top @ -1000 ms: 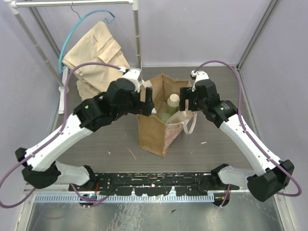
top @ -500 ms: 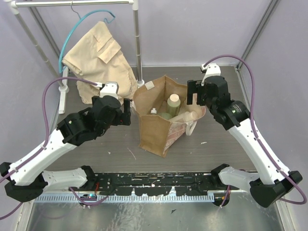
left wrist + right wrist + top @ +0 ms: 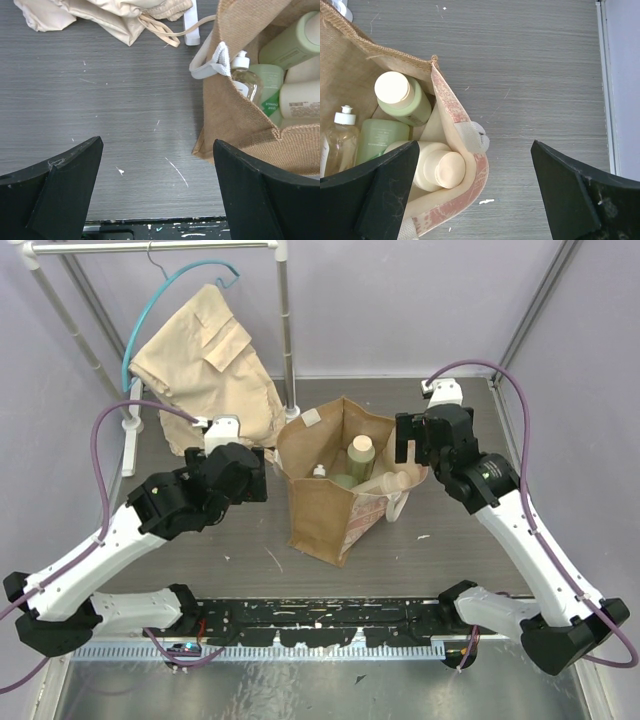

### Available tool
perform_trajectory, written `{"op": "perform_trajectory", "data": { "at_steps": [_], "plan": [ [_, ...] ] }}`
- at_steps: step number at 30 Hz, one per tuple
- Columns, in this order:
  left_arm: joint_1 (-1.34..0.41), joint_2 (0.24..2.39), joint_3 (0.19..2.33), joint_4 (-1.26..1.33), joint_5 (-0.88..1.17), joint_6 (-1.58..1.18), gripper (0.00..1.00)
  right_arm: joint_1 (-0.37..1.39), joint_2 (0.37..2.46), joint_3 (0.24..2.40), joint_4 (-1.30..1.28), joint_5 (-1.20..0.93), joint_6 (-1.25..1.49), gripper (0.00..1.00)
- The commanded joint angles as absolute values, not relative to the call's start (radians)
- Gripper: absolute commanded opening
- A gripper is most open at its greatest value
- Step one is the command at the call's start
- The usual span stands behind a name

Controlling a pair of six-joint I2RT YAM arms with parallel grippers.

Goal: Place the personal care products into the canvas bag

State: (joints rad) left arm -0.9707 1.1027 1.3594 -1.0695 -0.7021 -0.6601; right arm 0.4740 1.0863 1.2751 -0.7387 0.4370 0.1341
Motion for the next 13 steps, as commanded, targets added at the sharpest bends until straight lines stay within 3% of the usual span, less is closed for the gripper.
{"op": "perform_trajectory", "data": {
  "at_steps": [1,13],
  "plan": [
    [-0.969,1.104,1.348,-1.109,-0.767,-0.702,0.98,0.471,1.047,1.278,-0.710,0.474,0.137,1.00],
    [-0.968,1.065,1.327,-1.070,-0.770,-0.670,0.98,0.471,1.045,1.256,-0.710,0.460,0.139,1.00]
  ]
}}
